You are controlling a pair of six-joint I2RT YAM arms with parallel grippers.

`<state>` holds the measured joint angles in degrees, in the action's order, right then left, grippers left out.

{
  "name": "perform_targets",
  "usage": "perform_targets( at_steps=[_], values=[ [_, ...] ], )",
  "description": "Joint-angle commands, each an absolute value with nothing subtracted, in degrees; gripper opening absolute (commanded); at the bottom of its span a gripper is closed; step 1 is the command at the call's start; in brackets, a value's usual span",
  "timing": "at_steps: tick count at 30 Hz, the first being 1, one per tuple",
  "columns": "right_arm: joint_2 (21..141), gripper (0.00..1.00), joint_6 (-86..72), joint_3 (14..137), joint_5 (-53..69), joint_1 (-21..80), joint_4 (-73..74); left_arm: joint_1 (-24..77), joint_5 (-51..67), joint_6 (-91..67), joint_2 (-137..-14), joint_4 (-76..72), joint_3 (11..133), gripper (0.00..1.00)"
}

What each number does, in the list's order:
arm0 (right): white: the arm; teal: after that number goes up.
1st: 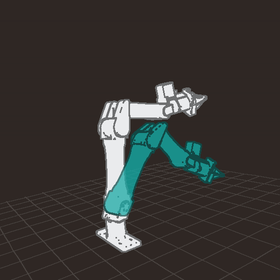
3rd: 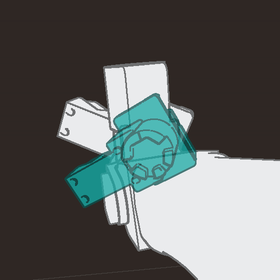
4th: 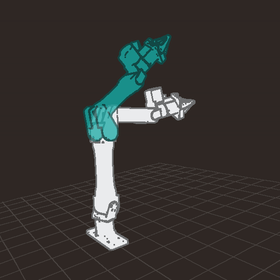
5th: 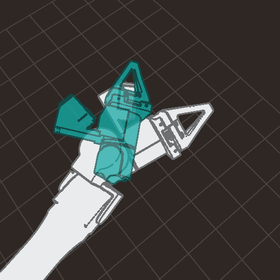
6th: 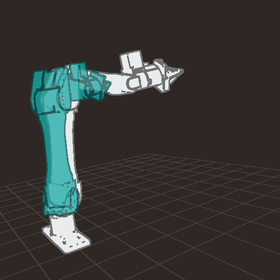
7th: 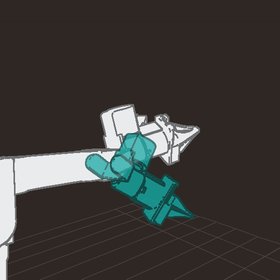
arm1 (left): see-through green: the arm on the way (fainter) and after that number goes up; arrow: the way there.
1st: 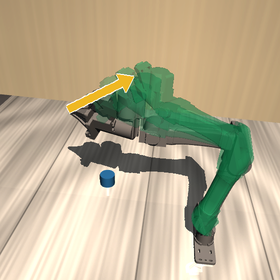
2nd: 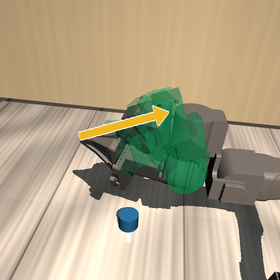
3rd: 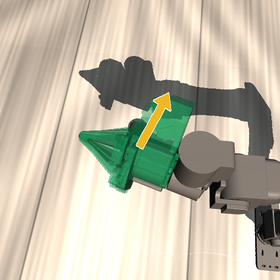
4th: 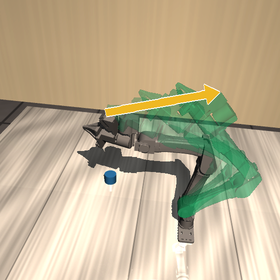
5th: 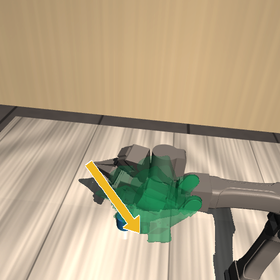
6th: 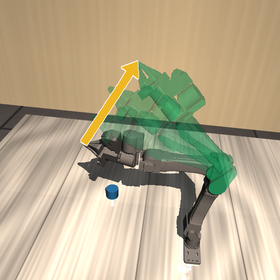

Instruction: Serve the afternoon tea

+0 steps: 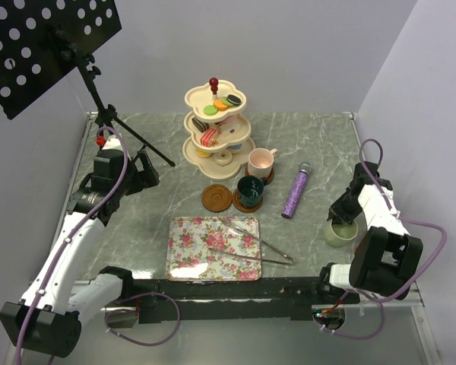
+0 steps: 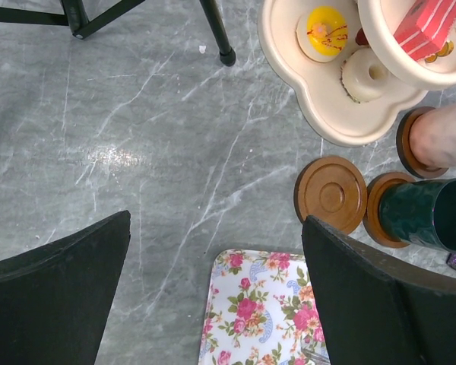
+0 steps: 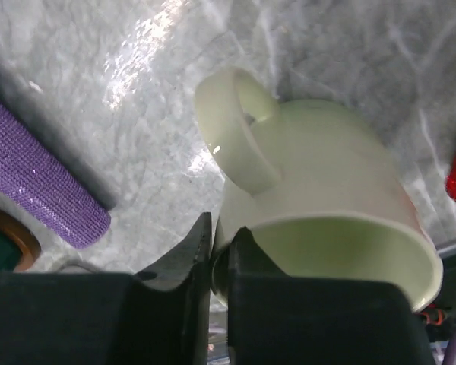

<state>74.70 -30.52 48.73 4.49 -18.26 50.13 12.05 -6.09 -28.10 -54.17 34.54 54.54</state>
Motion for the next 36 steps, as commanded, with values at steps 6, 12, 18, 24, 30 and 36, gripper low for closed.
perform_targets(
  at_steps=[6, 12, 18, 24, 30, 36],
  values=[
    [72.7, 0.0, -47.6, 51.0, 4.8, -15.2, 42.6, 12.2, -7.2, -27.5, -52.8, 33.1, 54.8, 1.0],
    [75.4, 0.0, -58.7, 54.0, -2.0, -11.3, 40.6, 12.2, -7.1, -27.5, -52.2, 33.3, 54.6, 1.0],
    [83.0, 0.02, -61.4, 59.6, -0.3, -8.9, 37.7, 12.2, -7.4, -27.3, -51.9, 33.5, 54.8, 1.0],
    [84.7, 0.53, -56.8, 63.5, -0.3, -8.0, 38.9, 12.2, -7.7, -27.3, -51.6, 33.5, 54.6, 1.0],
    [79.5, 0.61, -41.2, 67.9, 1.2, -8.6, 43.2, 12.2, -7.8, -27.2, -51.4, 33.4, 54.4, 1.0],
    [75.7, 0.59, -19.1, 68.6, 2.2, -13.5, 49.3, 12.2, -7.6, -27.4, -51.4, 33.2, 54.0, 1.0]
  ],
)
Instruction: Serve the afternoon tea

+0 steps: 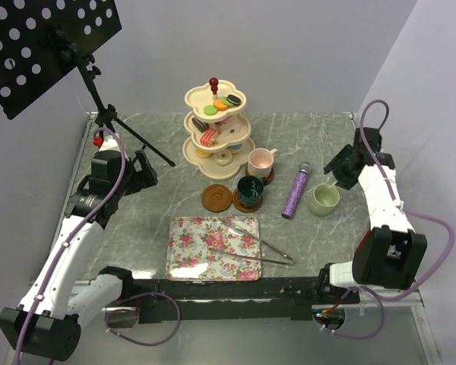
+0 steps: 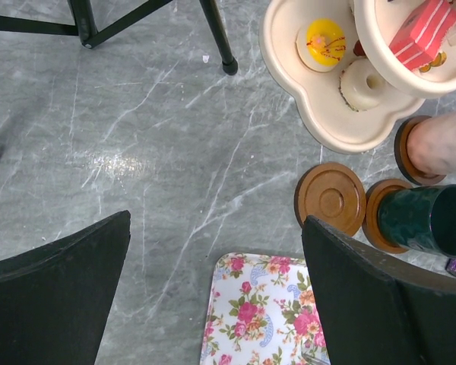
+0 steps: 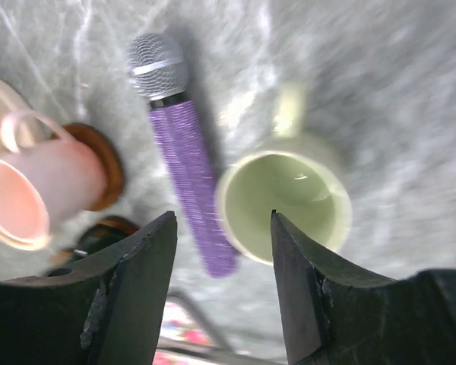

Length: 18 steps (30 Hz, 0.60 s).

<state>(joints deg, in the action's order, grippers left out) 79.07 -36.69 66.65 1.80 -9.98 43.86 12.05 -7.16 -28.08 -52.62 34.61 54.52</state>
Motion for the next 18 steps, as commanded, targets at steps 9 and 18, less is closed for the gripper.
perform_targets(
  at_steps=[9, 18],
  values=[
    [79.3, 0.49, -5.5, 64.9, 3.3, -13.9, 50.5, 12.2, -6.7, -27.5, -51.9, 33.4, 54.7, 1.0],
    [84.5, 0.49, -0.5, 65.7, -2.5, -13.9, 48.1, 12.2, -7.3, -27.5, -51.4, 33.9, 55.2, 1.0]
  ],
)
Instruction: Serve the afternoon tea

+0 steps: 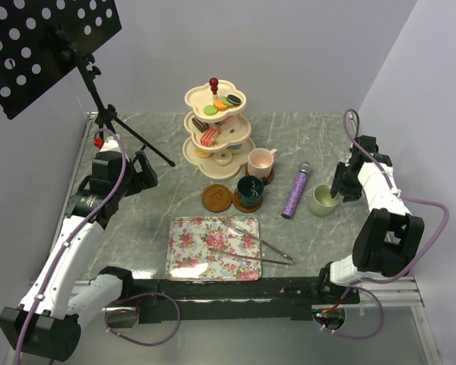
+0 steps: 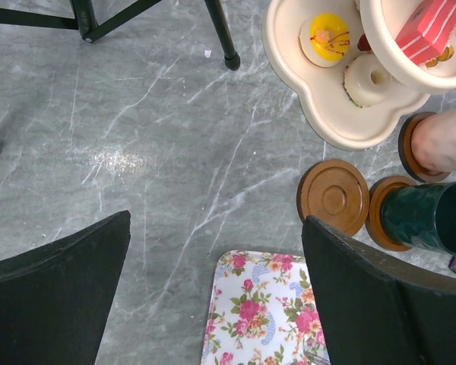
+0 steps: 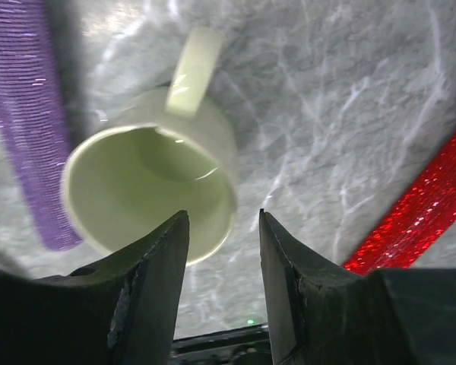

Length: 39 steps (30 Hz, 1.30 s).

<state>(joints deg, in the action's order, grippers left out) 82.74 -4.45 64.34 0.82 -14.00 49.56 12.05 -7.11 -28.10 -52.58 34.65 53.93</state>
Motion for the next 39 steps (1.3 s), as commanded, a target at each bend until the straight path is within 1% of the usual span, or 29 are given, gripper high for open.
perform_targets(
  at_steps=[1, 4, 9, 13, 14, 16, 18, 22, 26, 30, 33, 35, 39],
  values=[
    [84.8, 0.49, 1.3, 65.8, -2.3, -13.8, 47.6, 12.2, -7.4, -27.5, -51.3, 34.0, 55.3, 1.0],
    [86.7, 0.49, 2.5, 66.4, -0.5, -13.8, 46.1, 12.2, -7.1, -27.8, -51.4, 33.9, 55.3, 1.0],
    [91.7, 0.38, 2.5, 69.3, -0.3, -13.7, 46.6, 12.2, -7.3, -27.7, -51.8, 33.8, 55.9, 1.0],
    [93.1, 0.29, 2.1, 69.4, 1.1, -13.7, 46.1, 12.2, -7.6, -27.7, -51.7, 33.9, 56.1, 1.0],
    [93.3, 0.26, 2.1, 69.2, 1.7, -13.7, 46.0, 12.2, -7.6, -27.7, -51.6, 34.0, 55.8, 1.0],
    [93.8, 0.17, 1.8, 68.7, 2.5, -13.7, 46.1, 12.2, -7.5, -27.8, -51.6, 33.8, 55.6, 1.0],
    [94.1, 0.01, 1.1, 68.8, 3.0, -13.6, 47.2, 12.2, -7.4, -27.9, -51.6, 33.8, 55.7, 1.0],
    [92.6, 0.0, -2.6, 70.0, 2.1, -12.9, 51.1, 12.2, -7.6, -27.7, -51.6, 33.7, 56.0, 1.0],
    [87.6, 0.0, -6.0, 72.1, 0.3, -8.9, 56.3, 12.2, -7.0, -27.9, -51.5, 33.8, 55.5, 1.0],
    [82.8, 0.0, -12.3, 77.2, 0.2, -4.6, 63.6, 12.2, -6.2, -28.0, -51.6, 33.5, 55.1, 1.0],
    [79.5, 0.0, -19.3, 80.8, 1.1, -0.4, 67.6, 12.3, -6.1, -28.2, -51.4, 33.4, 55.0, 1.0],
    [77.9, 0.0, -23.8, 83.2, 1.8, 4.3, 68.6, 12.4, -5.8, -28.3, -51.4, 33.4, 54.9, 1.0],
    [78.6, 0.0, -33.0, 88.6, 2.3, 13.6, 68.6, 12.7, -5.5, -28.6, -51.7, 33.3, 55.6, 1.0]
  ],
)
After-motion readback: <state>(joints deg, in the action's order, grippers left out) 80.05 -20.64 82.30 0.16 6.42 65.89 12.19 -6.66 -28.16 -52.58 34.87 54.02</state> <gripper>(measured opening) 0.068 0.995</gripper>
